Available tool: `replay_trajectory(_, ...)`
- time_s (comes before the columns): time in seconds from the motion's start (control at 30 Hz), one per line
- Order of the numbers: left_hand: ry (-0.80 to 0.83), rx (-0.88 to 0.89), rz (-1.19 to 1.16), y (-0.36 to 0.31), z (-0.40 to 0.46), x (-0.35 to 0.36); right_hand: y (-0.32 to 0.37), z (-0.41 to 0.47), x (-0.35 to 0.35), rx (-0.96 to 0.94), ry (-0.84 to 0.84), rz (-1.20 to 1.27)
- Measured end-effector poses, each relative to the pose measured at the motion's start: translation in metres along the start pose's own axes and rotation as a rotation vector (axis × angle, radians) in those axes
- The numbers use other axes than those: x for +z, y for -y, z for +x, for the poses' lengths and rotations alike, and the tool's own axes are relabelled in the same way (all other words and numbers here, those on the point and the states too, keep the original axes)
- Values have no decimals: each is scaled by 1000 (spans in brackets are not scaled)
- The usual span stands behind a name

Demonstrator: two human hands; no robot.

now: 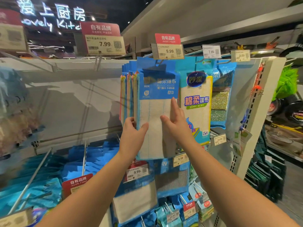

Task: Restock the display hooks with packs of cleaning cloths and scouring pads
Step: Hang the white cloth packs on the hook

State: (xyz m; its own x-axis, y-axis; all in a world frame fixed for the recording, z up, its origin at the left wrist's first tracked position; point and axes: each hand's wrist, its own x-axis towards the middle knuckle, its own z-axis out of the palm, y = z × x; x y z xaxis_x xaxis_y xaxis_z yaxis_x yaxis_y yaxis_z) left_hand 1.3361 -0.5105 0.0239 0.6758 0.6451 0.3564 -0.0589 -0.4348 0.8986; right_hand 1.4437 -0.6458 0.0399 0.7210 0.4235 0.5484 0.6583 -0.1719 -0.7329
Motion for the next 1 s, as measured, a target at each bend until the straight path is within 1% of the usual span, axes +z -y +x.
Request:
replay_trajectory(0.23,41,-1,9,11,24,5,-2,19,9,77,37,-68)
replay_trajectory(0.37,65,5,18,14,27,3,6,14,11,117,11,-79)
replay_trajectory(0.6,219,-78,81,20,20,-13,26,-12,3,204,-68,-213)
replay_trajectory(0.67,265,-118,114,19,7,-23,32,-28,-1,218,-112,-241)
replay_trajectory(0.77,295,-122,177,19,-23,-45,42,-62,-6,251,-135,-307)
replay_trajectory(0.87,287,-64,213,13,-63,-78,54,-103,-7,265,-52,-395)
replay_trajectory(1.0,278,-12,312,11,-139,-133,81,-176,3,263,79,-397)
